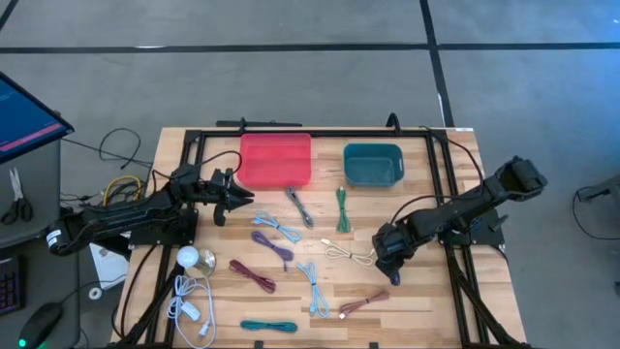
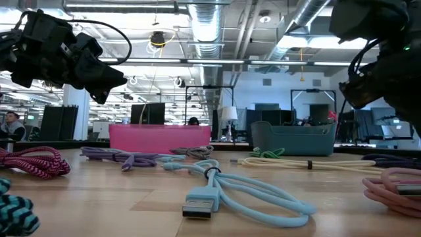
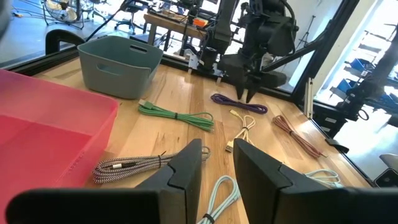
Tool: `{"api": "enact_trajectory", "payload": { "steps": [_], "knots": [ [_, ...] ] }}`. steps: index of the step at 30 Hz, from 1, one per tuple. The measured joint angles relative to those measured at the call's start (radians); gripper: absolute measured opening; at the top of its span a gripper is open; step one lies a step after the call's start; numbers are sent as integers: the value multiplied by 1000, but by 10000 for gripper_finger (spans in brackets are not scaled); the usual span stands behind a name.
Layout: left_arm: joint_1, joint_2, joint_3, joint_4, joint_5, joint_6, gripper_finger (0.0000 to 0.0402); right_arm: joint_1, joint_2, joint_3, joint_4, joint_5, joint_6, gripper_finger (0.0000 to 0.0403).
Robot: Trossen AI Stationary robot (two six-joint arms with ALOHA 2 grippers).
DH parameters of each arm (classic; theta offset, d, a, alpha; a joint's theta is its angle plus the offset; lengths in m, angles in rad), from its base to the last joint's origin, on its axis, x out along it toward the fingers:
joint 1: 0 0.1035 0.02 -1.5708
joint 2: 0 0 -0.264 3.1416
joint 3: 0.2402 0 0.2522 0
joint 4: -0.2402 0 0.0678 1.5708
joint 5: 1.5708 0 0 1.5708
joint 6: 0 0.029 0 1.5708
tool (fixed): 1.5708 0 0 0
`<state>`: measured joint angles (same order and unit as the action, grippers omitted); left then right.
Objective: Pick & Place USB Port
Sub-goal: Put the black and blue charger cable into the green bin
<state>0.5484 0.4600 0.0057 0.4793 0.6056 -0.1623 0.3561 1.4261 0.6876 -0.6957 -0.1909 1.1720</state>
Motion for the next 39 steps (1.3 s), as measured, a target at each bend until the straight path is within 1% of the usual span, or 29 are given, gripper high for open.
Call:
{"api": "enact_trajectory", "payload": {
  "steps": [4, 8, 12, 15, 19, 26, 33, 35, 37, 39],
  "knots": [
    [0, 0, 0, 0, 0, 0, 92, -15, 0, 0, 1, 7, 55, 140],
    [0, 0, 0, 0, 0, 0, 92, -18, 2, 0, 4, 64, 59, 162],
    [0, 0, 0, 0, 0, 0, 92, -18, 3, 0, 16, 89, 60, 182],
    [0, 0, 0, 0, 0, 0, 92, -18, 3, 0, 54, 95, 59, 189],
    [0, 0, 0, 0, 0, 0, 92, -18, 3, 0, 92, 137, 59, 191],
    [0, 0, 0, 0, 0, 0, 92, -16, 3, -8, 72, 165, 57, 174],
    [0, 0, 0, 0, 0, 0, 92, -16, -2, -92, 172, 162, 83, 157],
    [0, 0, 0, 0, 0, 0, 92, -16, -2, -92, 171, 163, 80, 151],
    [0, 4, 0, 0, 0, 0, 92, -16, -4, -95, 171, 166, 63, 138],
    [0, 5, 0, -1, 0, 0, 92, -16, -4, -95, 166, 167, 53, 115]
  ]
}}
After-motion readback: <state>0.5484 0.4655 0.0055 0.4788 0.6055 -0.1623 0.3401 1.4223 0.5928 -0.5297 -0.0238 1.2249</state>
